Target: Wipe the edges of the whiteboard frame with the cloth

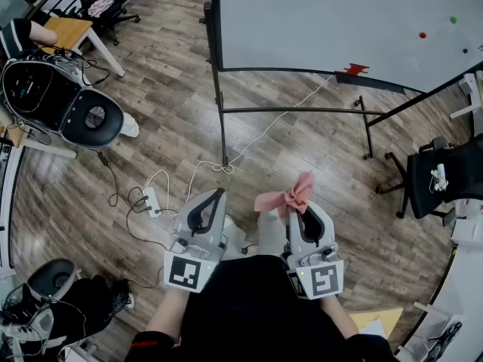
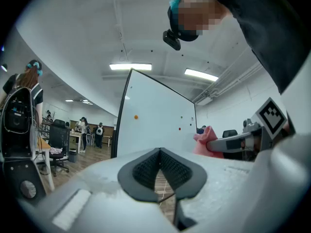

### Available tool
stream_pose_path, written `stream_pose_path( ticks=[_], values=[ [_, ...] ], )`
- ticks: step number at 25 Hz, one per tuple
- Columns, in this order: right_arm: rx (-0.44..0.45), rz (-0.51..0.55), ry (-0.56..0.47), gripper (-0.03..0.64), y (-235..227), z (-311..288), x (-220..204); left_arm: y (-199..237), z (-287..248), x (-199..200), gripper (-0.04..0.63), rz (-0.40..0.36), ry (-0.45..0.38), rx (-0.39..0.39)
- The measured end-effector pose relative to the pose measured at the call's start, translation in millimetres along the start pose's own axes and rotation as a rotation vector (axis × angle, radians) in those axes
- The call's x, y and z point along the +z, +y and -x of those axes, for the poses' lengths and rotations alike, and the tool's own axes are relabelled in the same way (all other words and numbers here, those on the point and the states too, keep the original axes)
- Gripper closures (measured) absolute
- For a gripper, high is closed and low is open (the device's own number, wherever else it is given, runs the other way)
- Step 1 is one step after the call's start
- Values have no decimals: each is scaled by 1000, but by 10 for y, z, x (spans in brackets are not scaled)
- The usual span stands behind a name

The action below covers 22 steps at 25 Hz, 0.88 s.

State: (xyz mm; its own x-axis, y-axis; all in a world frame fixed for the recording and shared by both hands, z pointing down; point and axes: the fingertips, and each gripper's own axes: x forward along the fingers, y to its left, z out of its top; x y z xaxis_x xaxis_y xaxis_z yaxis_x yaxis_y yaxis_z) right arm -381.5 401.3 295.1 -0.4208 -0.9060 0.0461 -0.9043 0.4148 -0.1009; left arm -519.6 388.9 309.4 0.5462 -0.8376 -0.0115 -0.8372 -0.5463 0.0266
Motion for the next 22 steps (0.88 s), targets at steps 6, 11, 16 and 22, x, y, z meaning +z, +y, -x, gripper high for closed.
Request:
stream_pose_path(
  ticks=[6, 11, 16, 22],
  values=[
    [42, 88, -23, 571, 352, 174, 47, -115, 253, 133, 595, 10, -34, -1],
    [61, 110, -34, 571, 505, 133, 148, -49, 309, 158, 595, 69, -42, 2],
    [47, 75, 48, 571, 610, 182, -53, -66, 375, 113, 595, 85, -40, -16],
    [16, 48, 45, 571, 655, 156, -110, -65, 411, 45, 595, 73, -17, -44]
  ],
)
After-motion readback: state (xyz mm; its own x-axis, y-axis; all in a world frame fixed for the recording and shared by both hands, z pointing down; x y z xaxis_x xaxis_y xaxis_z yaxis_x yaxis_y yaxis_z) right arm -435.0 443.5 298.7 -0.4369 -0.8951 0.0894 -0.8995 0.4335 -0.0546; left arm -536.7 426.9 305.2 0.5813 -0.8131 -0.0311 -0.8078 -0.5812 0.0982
